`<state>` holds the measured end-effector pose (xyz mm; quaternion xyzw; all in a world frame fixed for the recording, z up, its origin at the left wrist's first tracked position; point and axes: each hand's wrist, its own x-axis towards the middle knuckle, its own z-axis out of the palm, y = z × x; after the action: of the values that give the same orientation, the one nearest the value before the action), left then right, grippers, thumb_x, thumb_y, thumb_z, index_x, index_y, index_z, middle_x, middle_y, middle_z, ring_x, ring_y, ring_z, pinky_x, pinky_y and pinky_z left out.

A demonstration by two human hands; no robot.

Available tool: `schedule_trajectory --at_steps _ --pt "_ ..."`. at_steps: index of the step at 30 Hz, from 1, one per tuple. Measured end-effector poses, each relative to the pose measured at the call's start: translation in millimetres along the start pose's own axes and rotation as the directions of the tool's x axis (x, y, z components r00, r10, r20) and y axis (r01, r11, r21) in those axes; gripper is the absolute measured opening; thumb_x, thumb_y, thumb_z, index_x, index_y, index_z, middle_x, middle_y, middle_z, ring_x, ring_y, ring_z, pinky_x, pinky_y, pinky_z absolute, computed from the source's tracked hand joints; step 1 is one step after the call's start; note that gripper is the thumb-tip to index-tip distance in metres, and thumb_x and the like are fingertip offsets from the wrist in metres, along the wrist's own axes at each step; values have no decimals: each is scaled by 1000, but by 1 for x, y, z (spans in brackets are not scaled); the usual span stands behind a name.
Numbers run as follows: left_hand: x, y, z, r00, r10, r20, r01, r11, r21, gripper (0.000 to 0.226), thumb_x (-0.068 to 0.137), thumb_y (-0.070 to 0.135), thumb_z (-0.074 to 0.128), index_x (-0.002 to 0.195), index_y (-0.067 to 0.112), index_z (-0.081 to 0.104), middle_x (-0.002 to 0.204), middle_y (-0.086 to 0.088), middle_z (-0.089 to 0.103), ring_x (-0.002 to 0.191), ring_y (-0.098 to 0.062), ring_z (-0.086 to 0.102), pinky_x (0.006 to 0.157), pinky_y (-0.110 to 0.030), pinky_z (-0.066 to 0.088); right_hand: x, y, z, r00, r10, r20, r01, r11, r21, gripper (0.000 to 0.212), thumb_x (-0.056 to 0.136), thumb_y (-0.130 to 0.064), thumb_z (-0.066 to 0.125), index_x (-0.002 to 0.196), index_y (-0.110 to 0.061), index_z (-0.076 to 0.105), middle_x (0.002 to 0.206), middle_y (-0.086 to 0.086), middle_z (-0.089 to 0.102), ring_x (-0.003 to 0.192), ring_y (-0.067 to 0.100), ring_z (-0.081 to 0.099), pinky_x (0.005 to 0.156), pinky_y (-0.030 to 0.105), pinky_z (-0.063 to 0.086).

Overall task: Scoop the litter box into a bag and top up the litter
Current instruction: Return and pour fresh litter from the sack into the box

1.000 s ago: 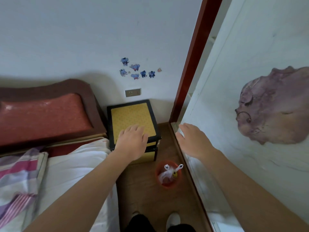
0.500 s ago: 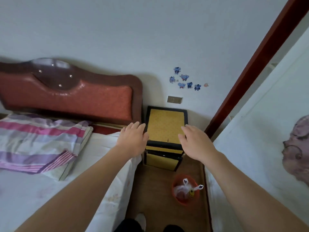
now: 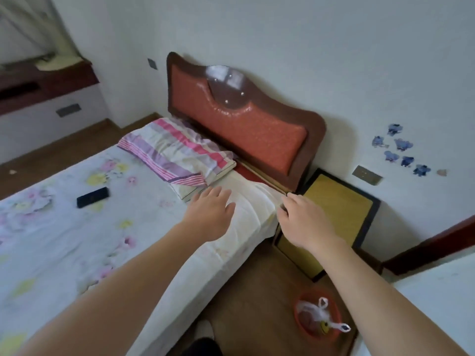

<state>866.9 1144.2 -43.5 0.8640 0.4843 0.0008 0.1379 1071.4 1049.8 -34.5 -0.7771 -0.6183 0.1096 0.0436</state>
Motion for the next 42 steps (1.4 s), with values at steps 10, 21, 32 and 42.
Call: schedule_trajectory --at_steps 10,21,32,42 --pt "-134 -118 -21 929 -340 -148 339 940 -32 48 102 42 27 145 21 36 147 -1 42 137 -22 34 111 -40 26 -5 -153 18 940 -342 -16 342 940 -12 23 97 -34 31 84 -22 46 87 -4 52 85 17 50 78 34 44" --pt "-348 -261 -14 734 -657 -171 641 754 -143 48 103 40 28 147 20 34 152 -3 36 142 -25 28 113 -41 23 -69 -363 82 782 -619 67 622 782 -42 42 99 -36 34 130 -14 53 129 2 56 124 25 48 107 42 36" --pt "-534 -330 -6 397 -894 -205 857 442 -267 49 100 38 29 142 18 42 147 -4 43 136 -25 36 111 -42 30 -151 -546 133 460 -876 147 887 462 -21 40 102 -35 34 130 -13 53 128 3 55 122 25 46 104 40 36" --pt "-654 -339 -5 -50 -989 -138 936 2 -352 44 102 36 29 139 17 44 143 -3 45 133 -23 37 110 -42 27 -220 -696 180 -4 -989 151 999 3 46 25 98 -32 41 99 -12 55 97 5 56 97 30 54 83 38 39"
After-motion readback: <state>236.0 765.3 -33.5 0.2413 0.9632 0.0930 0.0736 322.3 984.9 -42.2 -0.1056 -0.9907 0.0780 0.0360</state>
